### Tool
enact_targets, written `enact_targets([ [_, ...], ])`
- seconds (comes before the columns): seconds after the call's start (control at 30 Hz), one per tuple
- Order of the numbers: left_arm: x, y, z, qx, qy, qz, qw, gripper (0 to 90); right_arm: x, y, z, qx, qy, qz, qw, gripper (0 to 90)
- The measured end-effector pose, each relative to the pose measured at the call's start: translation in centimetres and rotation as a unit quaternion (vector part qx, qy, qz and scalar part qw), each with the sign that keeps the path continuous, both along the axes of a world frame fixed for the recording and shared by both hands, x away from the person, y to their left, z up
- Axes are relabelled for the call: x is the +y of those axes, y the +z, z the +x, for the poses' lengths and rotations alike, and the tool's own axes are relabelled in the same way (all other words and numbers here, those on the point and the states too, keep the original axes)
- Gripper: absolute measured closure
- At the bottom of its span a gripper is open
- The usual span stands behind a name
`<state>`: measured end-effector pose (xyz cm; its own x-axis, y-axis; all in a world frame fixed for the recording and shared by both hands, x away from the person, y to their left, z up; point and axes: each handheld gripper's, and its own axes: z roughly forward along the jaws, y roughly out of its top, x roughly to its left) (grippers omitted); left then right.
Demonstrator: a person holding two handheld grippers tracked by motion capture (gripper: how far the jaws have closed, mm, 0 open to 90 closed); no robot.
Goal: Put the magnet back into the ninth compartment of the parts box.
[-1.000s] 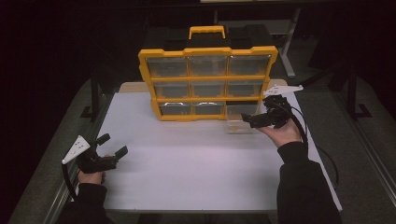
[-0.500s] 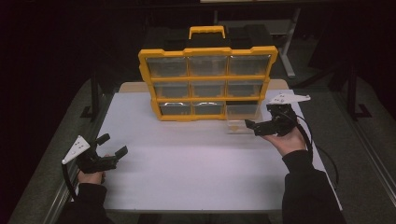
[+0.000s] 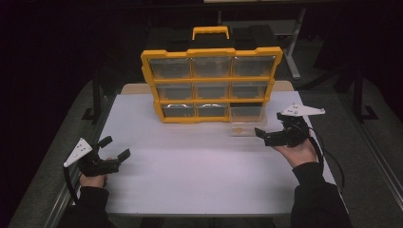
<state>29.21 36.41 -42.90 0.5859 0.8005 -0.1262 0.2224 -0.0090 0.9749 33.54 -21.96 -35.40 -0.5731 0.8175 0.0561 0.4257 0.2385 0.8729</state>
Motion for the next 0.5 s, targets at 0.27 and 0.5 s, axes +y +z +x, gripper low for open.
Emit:
enact_targets([
  [0.27, 0.0, 0.0, 0.0, 0.000, 0.002, 0.000, 1.0000, 0.0, -0.6, -0.8, -1.0, -0.006, -0.002, 0.008, 1.0000, 0.0],
  [0.5, 0.1, 0.0, 0.0, 0.000, 0.003, 0.003, 1.0000, 0.0, -1.3, -2.0, -1.8, -0.007, -0.006, 0.015, 0.9998, 0.0],
])
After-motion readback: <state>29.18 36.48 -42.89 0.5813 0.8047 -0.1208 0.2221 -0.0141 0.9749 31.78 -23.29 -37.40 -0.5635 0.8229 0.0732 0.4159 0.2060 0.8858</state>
